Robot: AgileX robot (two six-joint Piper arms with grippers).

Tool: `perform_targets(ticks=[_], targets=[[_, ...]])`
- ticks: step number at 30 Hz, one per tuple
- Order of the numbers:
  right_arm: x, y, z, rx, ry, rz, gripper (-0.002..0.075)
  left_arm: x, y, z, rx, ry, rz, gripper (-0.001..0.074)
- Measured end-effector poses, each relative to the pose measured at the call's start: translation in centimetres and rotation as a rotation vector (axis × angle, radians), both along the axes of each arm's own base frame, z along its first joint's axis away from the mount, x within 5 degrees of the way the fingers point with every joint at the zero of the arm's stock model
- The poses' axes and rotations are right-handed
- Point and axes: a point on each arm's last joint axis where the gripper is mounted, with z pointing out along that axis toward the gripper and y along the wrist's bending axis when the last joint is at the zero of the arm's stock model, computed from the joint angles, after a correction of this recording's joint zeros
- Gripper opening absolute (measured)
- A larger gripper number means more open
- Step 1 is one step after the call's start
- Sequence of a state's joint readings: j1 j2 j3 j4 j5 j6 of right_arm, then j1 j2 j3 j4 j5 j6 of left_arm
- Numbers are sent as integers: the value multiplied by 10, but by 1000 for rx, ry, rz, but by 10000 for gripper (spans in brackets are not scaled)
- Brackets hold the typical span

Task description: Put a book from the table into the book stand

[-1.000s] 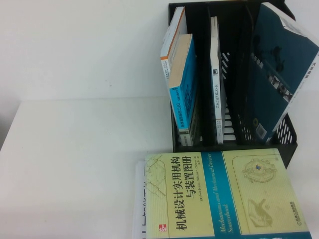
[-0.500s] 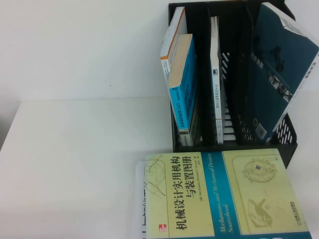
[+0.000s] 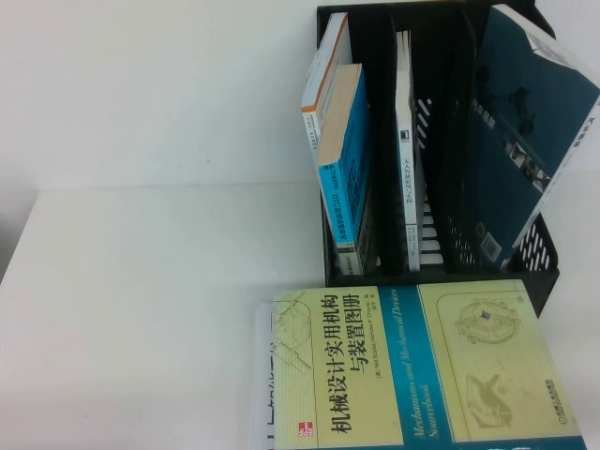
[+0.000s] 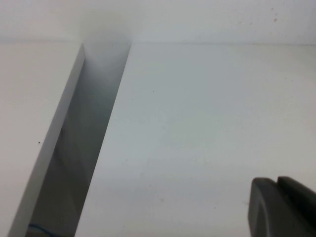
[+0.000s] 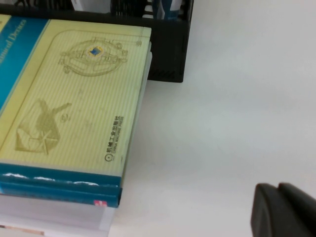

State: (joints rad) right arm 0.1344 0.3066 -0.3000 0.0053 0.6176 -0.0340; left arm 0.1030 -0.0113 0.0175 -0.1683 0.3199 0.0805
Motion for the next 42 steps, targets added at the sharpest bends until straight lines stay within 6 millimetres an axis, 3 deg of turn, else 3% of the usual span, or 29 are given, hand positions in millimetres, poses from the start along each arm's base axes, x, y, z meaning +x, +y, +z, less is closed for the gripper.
perform_targets(ticks=[22,27,33,38,42], targets=[[0,0,0,-3,-3,-2,8,0,0,0,3,7,3,-2],[0,-8,-4,-3,-172,-85,8,0,0,0,3,7,3,-2],[-11,-13,-37,9,-381,-169,8,0,0,0,3,7,3,-2],[-13,-14,-65,14,-278,-197,8,0,0,0,3,7,3,-2],[-14,-13,-66,7,-266,-174,8,0,0,0,3,9,3,-2]])
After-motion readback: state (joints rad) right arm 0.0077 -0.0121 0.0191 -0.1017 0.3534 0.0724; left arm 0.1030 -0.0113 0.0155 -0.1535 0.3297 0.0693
